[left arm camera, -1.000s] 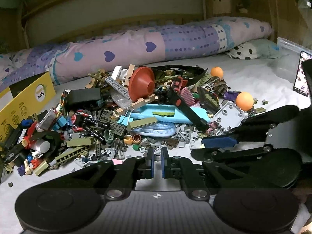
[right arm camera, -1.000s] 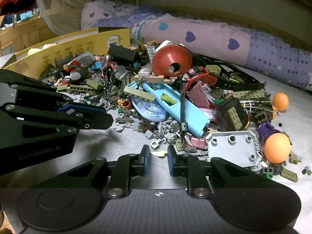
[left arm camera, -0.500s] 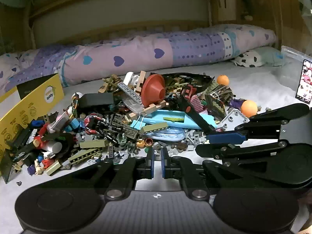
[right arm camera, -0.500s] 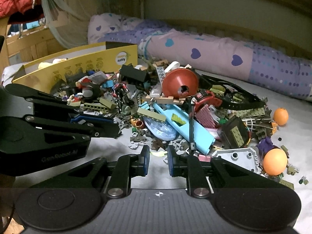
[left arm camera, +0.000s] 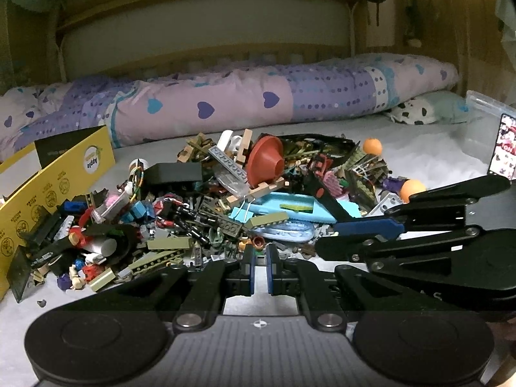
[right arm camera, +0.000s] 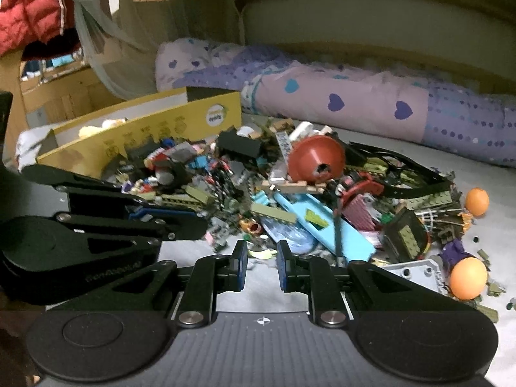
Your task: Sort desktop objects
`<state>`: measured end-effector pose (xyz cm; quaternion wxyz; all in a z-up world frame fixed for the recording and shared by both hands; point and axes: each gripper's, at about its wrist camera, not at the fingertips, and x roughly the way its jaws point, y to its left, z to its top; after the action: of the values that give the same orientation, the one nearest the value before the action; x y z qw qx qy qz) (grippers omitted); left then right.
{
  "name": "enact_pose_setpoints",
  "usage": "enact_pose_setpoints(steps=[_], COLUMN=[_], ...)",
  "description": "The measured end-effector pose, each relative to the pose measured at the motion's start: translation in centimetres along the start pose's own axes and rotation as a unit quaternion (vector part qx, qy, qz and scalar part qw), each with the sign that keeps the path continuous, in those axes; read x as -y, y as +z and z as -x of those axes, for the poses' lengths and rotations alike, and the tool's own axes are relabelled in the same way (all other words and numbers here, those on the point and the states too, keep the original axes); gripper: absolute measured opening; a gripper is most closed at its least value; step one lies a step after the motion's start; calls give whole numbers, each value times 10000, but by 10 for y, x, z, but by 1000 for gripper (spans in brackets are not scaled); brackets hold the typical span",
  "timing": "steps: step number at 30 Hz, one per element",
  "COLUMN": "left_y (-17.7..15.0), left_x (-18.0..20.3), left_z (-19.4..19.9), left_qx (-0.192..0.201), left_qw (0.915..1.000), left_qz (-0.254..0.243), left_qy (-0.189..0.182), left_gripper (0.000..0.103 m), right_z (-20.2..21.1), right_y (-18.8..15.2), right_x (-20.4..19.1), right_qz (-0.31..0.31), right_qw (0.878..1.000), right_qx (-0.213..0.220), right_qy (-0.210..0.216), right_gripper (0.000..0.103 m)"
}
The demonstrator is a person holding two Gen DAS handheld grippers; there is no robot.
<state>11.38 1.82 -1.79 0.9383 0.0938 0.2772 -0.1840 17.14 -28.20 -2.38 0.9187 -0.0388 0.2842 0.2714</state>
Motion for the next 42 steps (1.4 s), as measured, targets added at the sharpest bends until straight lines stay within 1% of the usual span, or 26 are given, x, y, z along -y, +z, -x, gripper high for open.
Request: enact_pose_setpoints(steps=[4,10,13,16,19,25,28,31,34,38,42], left_y=[-2,-10,-12,-12,-11,-7,-5,-5,-9,-13,-17], left_x=[-9,-31,-41,-53,-62,-83,-95,-100,-107,-116,-134], left_z=[5,13,19,24,31,39,36,36,36,41,47], left_qx=[17,-7,-3,-2,92,251,201,217,184,214,207], left_qw=[9999,9991,9985,9977,9967,9937,9930,9923,9915,9897,9854], left_qz=[54,210,190,265,338,485,677,616,671,707,912], left_qy=[112,373,522,626,732,977,950,1055,1103,1230,1420], left_gripper=[7,7,7,7,7,7,7,7,7,7,7], right_z=[-1,-6,-11,-15,-20,-29,-36,-42,-49,-59,-67], right_y=[2,7,10,11,12,21,28,33,39,47,56], right_x=[-9,-18,-22,-32,-45,-62,-68,-76,-84,-95,-104], right_qz=[65,76,69,99,160,189,204,216,242,304,366], right_qw=[9999,9998,9997,9995,9991,9986,9981,9975,9964,9953,9944], right_qx=[19,0,-19,-36,-43,120,192,248,316,390,458], right_qy=[89,192,238,287,381,488,547,624,743,837,878], right_gripper=[20,20,20,20,20,20,20,20,20,20,20])
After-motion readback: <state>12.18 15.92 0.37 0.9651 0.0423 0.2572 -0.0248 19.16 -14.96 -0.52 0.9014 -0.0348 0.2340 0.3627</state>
